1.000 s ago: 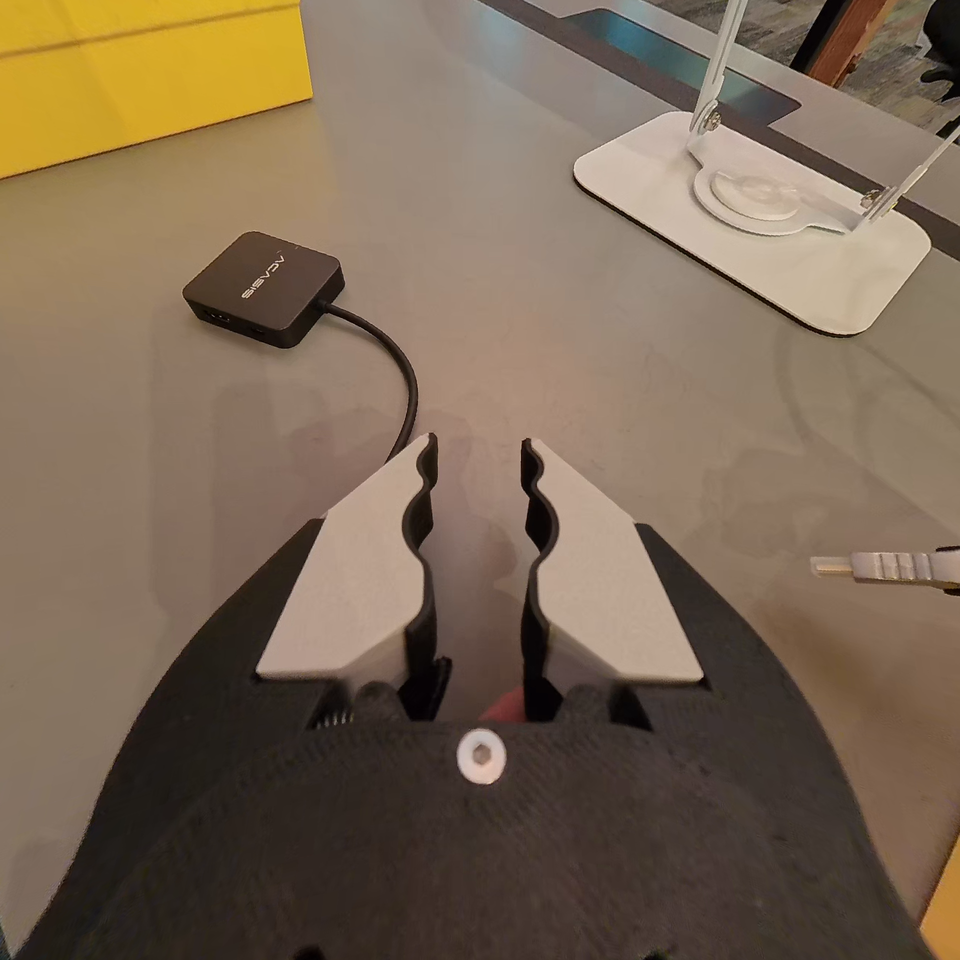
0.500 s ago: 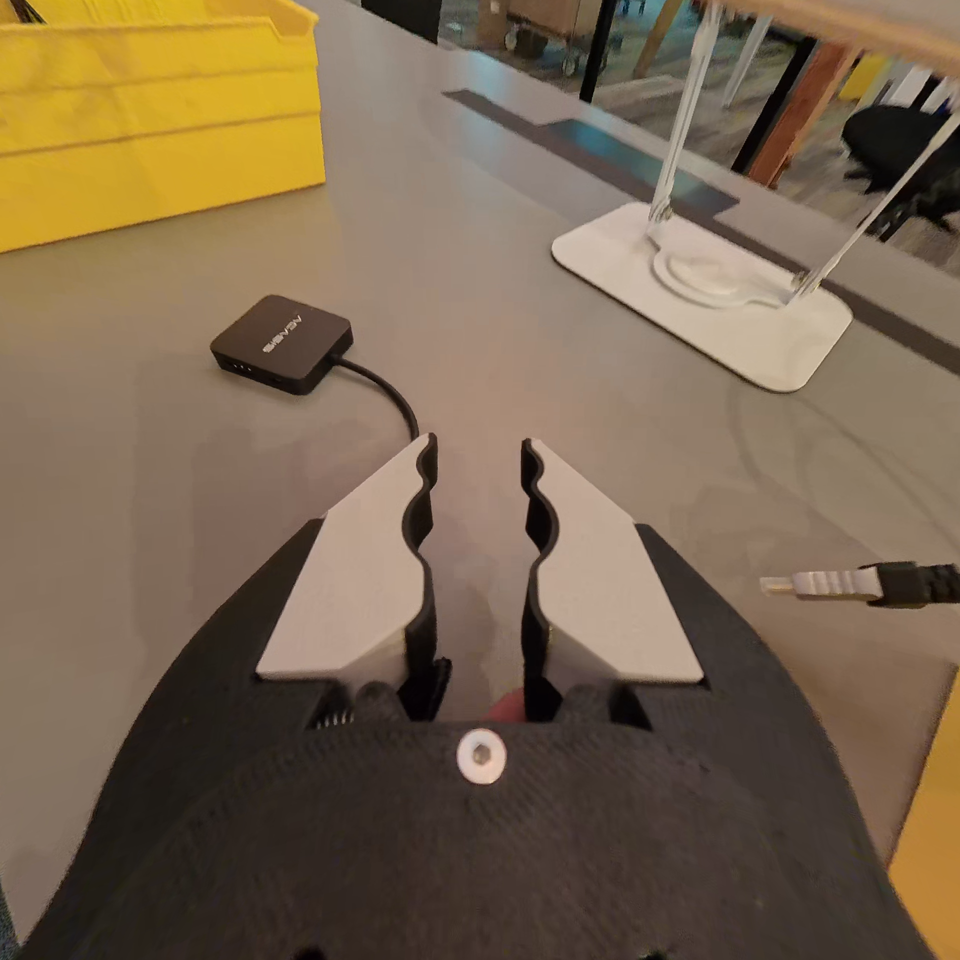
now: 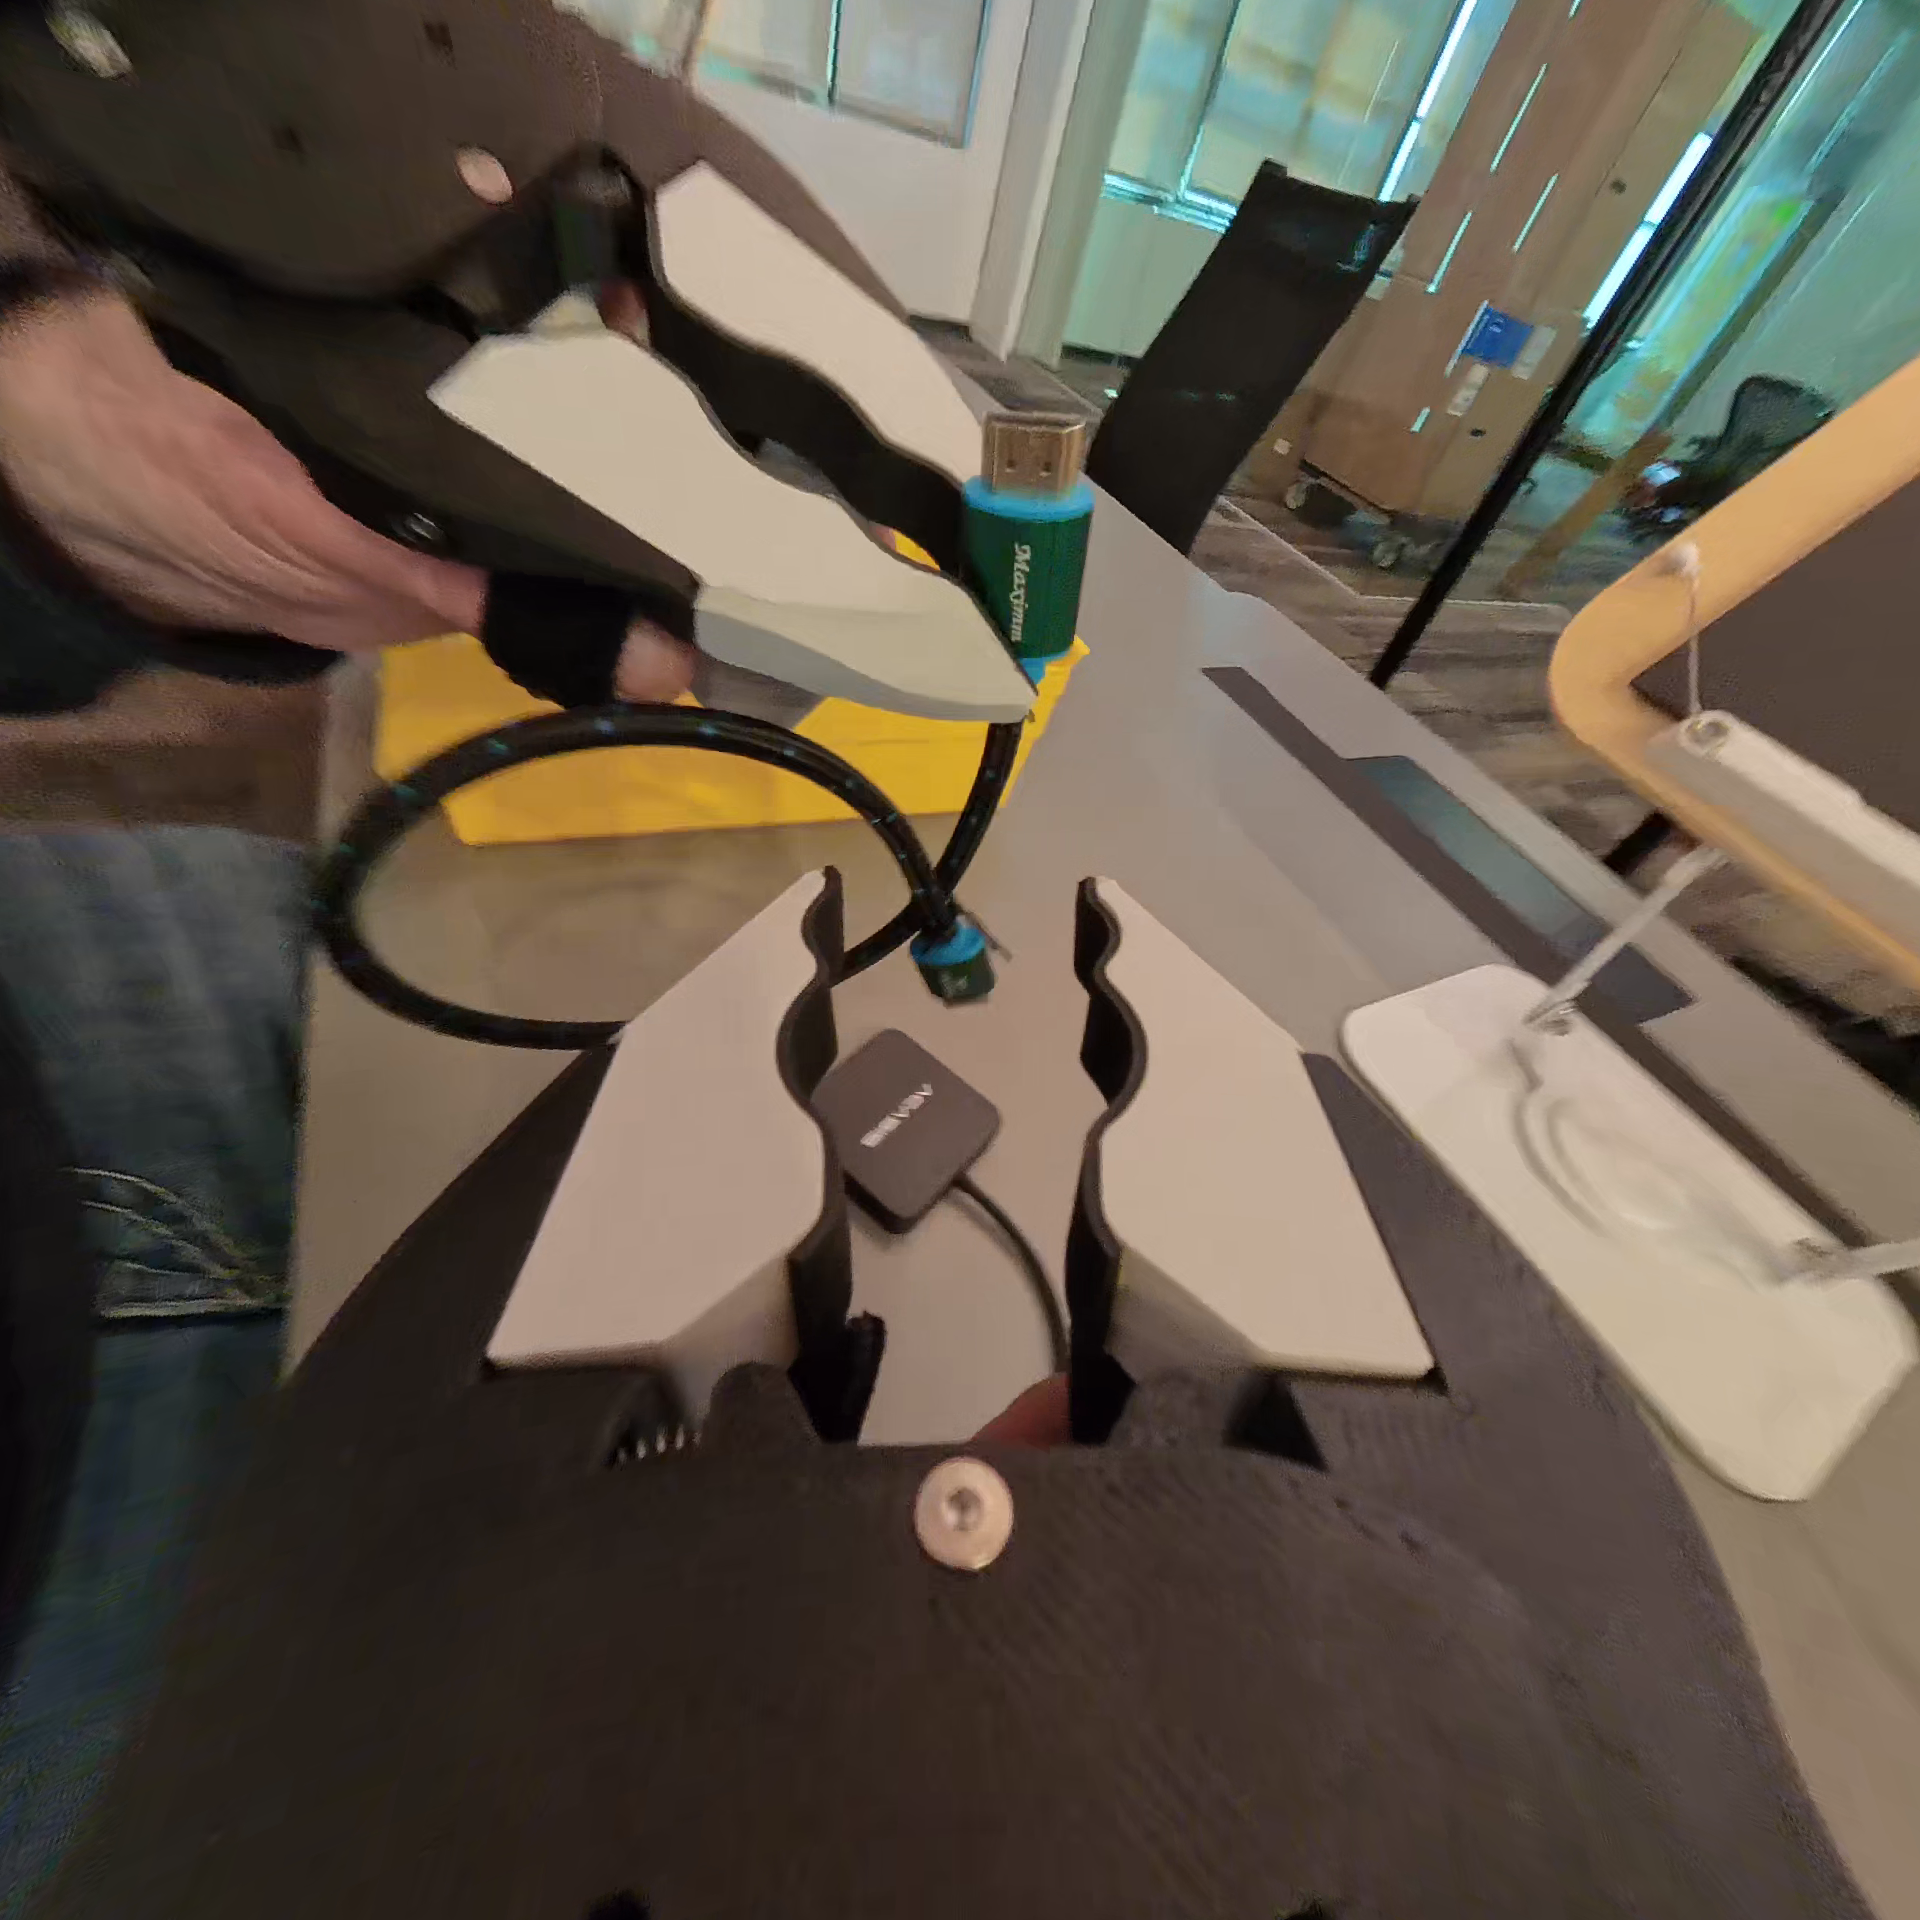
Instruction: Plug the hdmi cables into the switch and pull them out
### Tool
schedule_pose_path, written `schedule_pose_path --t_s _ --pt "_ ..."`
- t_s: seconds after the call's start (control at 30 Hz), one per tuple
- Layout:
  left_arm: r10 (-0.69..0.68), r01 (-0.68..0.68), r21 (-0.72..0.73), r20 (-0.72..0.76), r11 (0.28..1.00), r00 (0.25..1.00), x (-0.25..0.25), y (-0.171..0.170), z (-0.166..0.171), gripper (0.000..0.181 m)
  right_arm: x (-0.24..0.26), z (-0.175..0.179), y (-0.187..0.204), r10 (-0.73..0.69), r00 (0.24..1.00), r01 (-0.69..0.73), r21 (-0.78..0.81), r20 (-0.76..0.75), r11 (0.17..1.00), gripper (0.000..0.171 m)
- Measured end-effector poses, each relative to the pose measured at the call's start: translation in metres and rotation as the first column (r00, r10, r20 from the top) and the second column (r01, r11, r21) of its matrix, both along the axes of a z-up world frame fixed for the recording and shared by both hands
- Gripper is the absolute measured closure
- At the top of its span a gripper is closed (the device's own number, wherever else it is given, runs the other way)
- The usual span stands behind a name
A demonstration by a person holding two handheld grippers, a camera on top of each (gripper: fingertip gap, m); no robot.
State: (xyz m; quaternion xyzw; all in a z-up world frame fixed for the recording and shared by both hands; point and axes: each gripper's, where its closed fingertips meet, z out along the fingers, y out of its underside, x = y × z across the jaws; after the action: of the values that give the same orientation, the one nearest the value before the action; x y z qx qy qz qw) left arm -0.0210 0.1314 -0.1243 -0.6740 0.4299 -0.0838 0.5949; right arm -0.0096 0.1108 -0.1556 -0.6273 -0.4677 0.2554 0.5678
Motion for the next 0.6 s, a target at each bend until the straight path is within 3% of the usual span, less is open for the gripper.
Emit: schedule_pose_path --t_s 0.1,0.17,0.2,0.27,0.4,0.6 --pt "-0.056 0.054 0.03 0.036 0.998 0.998 0.007 -0.008 0.004 0.17 -0.009 -0.007 0.011 -0.022 0.995 0.015 0.073 0.101 0.997 0.124" --pt "-0.124 0.123 0.036 0.055 0.992 0.991 0.014 -0.017 0.006 0.17 -0.016 -0.01 0.011 0.027 0.996 -0.029 0.02 0.083 0.999 0.124" --pt "-0.138 0.135 0.047 0.058 0.99 0.989 0.015 -0.019 0.007 0.17 -0.019 -0.011 0.01 0.053 0.996 -0.053 -0.011 0.068 0.999 0.128" --pt "-0.145 0.143 0.049 0.047 0.988 0.988 0.017 -0.02 0.007 0.17 -0.023 -0.014 0.008 0.081 0.995 -0.08 -0.026 0.053 0.996 0.155" --pt "-0.172 0.172 0.009 0.067 0.985 0.983 0.018 -0.023 0.005 0.17 -0.027 -0.016 0.003 0.105 0.994 -0.106 0.007 0.025 0.994 0.165" --pt "-0.262 0.262 0.01 0.078 0.965 0.962 0.016 -0.031 0.014 0.158 -0.02 0.001 -0.007 0.228 0.95 -0.247 -0.069 -0.211 0.966 0.168"
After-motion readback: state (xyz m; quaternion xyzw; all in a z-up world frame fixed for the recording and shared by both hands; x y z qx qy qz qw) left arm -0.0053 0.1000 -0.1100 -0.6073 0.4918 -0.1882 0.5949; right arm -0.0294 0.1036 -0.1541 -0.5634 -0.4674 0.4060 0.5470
